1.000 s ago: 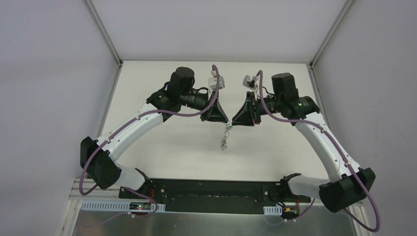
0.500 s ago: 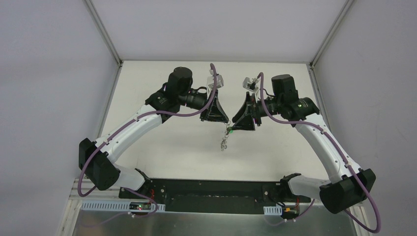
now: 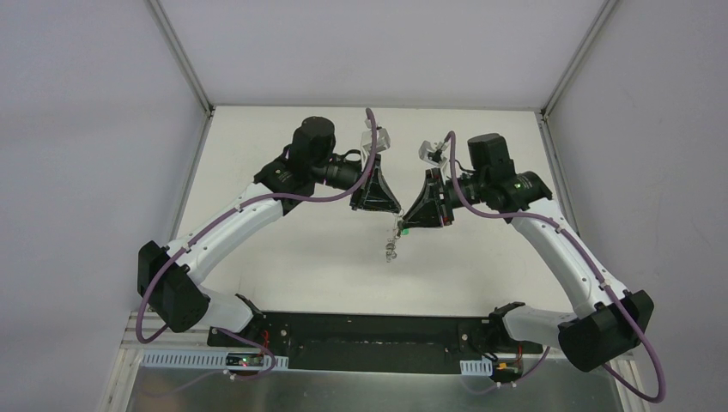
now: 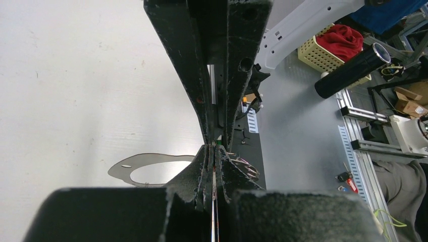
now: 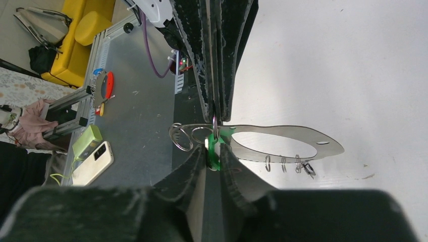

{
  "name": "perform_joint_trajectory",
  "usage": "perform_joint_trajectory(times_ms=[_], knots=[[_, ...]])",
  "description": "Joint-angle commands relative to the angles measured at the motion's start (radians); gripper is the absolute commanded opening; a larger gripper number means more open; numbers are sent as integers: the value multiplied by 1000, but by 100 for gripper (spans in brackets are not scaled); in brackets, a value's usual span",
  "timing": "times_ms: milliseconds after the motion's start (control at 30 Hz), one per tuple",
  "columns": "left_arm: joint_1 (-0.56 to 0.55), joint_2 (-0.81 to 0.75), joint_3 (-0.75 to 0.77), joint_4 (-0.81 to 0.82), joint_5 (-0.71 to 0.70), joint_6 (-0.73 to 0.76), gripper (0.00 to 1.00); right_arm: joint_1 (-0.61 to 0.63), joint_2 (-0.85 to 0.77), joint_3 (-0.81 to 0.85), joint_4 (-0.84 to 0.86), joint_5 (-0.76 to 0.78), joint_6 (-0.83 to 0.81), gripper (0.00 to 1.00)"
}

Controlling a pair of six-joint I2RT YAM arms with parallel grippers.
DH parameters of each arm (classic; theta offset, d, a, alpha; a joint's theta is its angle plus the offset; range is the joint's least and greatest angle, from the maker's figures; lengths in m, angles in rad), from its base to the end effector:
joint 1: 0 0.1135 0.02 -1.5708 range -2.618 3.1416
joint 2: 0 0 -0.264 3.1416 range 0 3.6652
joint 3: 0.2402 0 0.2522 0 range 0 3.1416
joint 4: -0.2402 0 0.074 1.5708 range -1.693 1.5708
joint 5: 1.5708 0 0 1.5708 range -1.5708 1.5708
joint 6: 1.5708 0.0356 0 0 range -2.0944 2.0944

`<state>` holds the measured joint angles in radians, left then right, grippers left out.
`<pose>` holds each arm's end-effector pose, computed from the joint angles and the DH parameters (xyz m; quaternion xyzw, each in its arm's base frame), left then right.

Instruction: Put the keys on the keyring

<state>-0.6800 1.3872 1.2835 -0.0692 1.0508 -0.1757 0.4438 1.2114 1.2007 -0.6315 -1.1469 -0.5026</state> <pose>0.2232 -0.2202 0.3916 0.4777 0.5608 -0.5803 0.3471 0.2062 0.1340 0.3649 -0.5585 0.5579 0.4738 0.3903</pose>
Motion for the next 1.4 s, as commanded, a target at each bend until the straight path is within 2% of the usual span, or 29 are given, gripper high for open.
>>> perform_joint_trajectory(times_ms=[0,133,500,1000,1367], knots=[[5,-41,1,66,46,-22,0,6,-9,-8,18,-49,-18,13],[13,-43,-4,66,47,-27,0,3,-12,-10,20,-49,-16,0],[31,-52,-52,244,70,-147,0,1,-8,-18,42,-50,7,0],[31,-44,-102,396,83,-250,0,25,25,-11,66,-32,32,0],[28,-43,-127,384,66,-224,0,27,37,3,110,-13,94,0]])
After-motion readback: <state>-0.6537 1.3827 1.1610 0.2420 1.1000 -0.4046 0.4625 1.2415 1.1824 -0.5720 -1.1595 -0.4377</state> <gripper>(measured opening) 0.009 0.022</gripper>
